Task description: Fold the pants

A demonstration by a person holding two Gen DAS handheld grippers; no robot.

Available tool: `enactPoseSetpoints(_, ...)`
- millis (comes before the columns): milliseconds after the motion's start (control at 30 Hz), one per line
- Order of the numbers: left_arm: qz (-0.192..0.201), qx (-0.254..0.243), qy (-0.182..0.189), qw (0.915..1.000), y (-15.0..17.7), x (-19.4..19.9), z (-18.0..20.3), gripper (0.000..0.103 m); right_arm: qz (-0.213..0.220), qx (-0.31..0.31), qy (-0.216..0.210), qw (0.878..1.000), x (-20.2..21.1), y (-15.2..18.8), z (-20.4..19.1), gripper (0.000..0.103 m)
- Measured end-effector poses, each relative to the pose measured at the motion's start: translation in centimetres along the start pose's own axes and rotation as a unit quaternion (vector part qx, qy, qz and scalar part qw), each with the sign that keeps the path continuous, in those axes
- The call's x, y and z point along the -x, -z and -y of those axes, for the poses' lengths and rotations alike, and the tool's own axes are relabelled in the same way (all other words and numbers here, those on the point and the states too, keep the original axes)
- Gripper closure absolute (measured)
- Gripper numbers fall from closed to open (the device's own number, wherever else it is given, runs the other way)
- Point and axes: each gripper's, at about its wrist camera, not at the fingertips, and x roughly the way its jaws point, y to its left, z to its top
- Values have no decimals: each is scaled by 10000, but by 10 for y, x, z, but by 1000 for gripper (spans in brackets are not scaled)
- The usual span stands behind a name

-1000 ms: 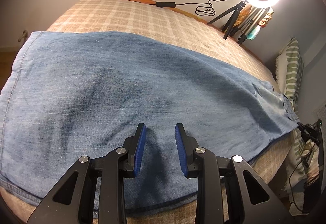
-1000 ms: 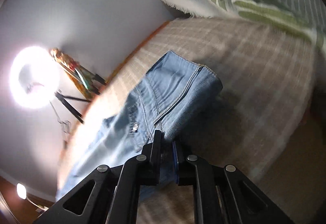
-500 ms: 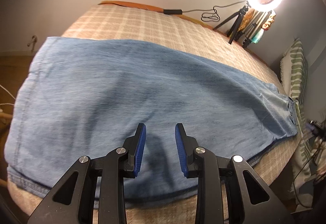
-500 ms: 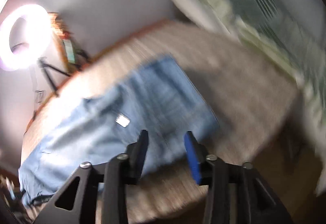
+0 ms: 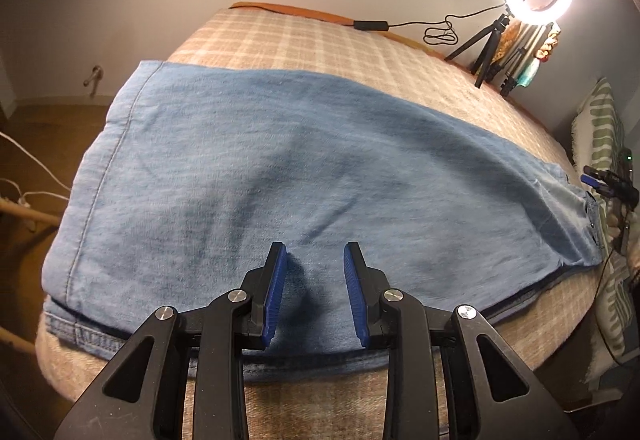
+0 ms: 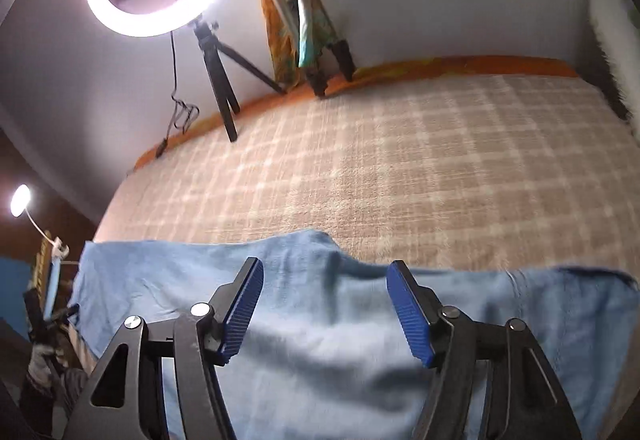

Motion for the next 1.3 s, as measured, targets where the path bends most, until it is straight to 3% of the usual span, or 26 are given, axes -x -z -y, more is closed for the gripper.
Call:
enactPoseSetpoints(300,-7,82,-47,10000,0,-3,-3,75,-606,320,3,9976,-60,-6,3,33)
enactPoseSetpoints(367,0,97,-53,9999,0,-4,-3,75,-691,432,-5,9967,-65,-4,-1,50)
enactPoseSetpoints(433,10,107,-44,9999,0,-5,-4,75,-740,596,81,9954,-66,-1,-8,81)
enactPoseSetpoints(500,19,111,-30,9999,0,-6,-4,75,-744,743,123,9944,-62,-1,-17,91)
enactPoseSetpoints(633,47,102,-11,9999,0,-7,-5,75,-452,1253,678,9888,-40,-14,-39,96)
enactPoseSetpoints(667,58,106,-6,9999,0,-7,-5,75,-311,1324,805,9874,-35,-21,-42,103)
enactPoseSetpoints(733,76,104,2,9999,2,-6,-5,76,-134,1386,1130,9838,-35,-32,-42,103)
enactPoseSetpoints(900,56,180,-32,9998,0,-2,-9,75,-346,1338,1497,9790,-55,-36,-40,98)
enactPoseSetpoints(933,61,222,-54,9997,0,-1,-11,75,-272,1240,1420,9817,-50,-36,-43,84)
enactPoseSetpoints(1000,100,338,-53,9994,-1,5,-15,75,-130,1146,1252,9854,-37,-33,-51,69)
enactPoseSetpoints(1100,226,413,0,9989,2,18,-20,75,4,1256,876,9882,-14,-22,-77,69)
enactPoseSetpoints(1200,337,510,84,9981,5,33,-27,75,-90,1512,206,9882,7,-4,-110,68)
enactPoseSetpoints(1300,445,613,52,9971,10,48,-35,66,-125,1842,-340,9822,19,23,-154,67)
